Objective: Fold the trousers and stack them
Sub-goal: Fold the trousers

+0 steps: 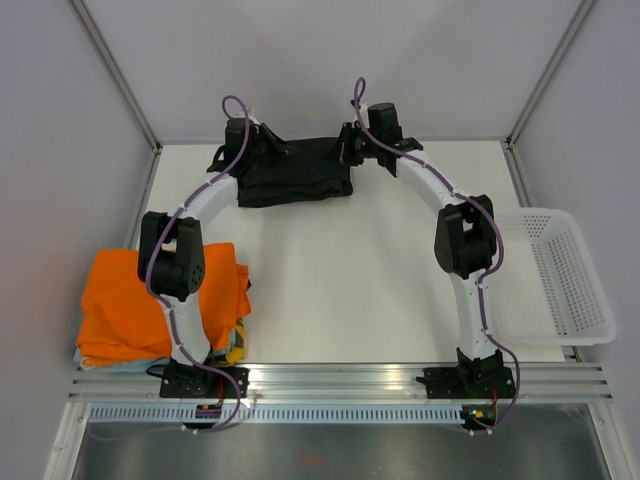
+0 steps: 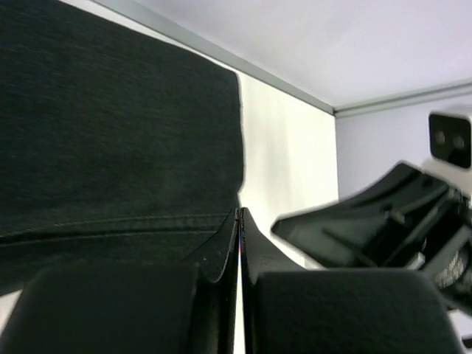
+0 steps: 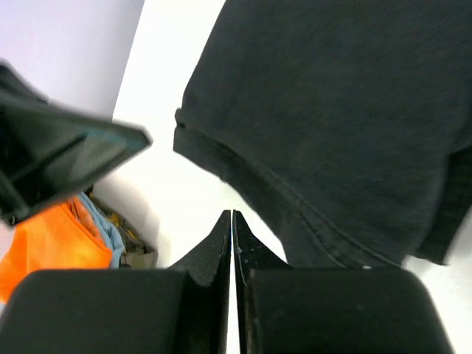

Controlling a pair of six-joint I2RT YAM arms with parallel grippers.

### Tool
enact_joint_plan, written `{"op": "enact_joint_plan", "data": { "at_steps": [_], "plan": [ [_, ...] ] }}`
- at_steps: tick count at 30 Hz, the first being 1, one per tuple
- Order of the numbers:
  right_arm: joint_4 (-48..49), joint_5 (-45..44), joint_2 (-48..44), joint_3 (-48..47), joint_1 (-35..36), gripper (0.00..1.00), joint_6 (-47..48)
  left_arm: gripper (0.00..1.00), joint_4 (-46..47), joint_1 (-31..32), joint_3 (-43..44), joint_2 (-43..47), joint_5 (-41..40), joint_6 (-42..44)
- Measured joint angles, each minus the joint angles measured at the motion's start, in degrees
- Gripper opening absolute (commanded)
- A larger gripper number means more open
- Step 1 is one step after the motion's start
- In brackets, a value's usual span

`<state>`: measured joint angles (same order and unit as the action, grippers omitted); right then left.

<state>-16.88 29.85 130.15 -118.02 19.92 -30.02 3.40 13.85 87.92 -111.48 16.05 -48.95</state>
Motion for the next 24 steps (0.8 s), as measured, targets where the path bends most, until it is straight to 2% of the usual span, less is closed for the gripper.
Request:
{"op": "enact_joint_plan", "data": {
  "at_steps": [3, 8, 14, 22, 24],
  "plan": [
    [0.9, 0.17, 0.87, 2.69, 1.64, 0.0, 0.22, 0.02, 1.75, -1.01, 0.0, -2.62, -0.52, -0.24],
    [0.24, -1.44, 5.49, 6.34, 1.18, 0.0, 1.53, 0.02, 6.75, -1.66, -1.9, -8.92, -0.83, -1.88],
    [-0.87, -3.85, 7.23, 12.68, -0.17, 0.0, 2.49, 0.02, 7.26, -1.88, -3.26, -15.39, -0.68, -5.18],
    [0.81, -1.53, 6.56, 14.47, -1.18, 0.0, 2.23, 0.02, 7.8, -1.9, -4.15, -15.8, 0.22, -6.8],
    [-0.26, -0.68, 6.01, 14.29, -1.36, 0.03, 2.4, 0.02, 7.76, -2.01, -4.15, -15.72, 1.2, -6.78]
  ]
}}
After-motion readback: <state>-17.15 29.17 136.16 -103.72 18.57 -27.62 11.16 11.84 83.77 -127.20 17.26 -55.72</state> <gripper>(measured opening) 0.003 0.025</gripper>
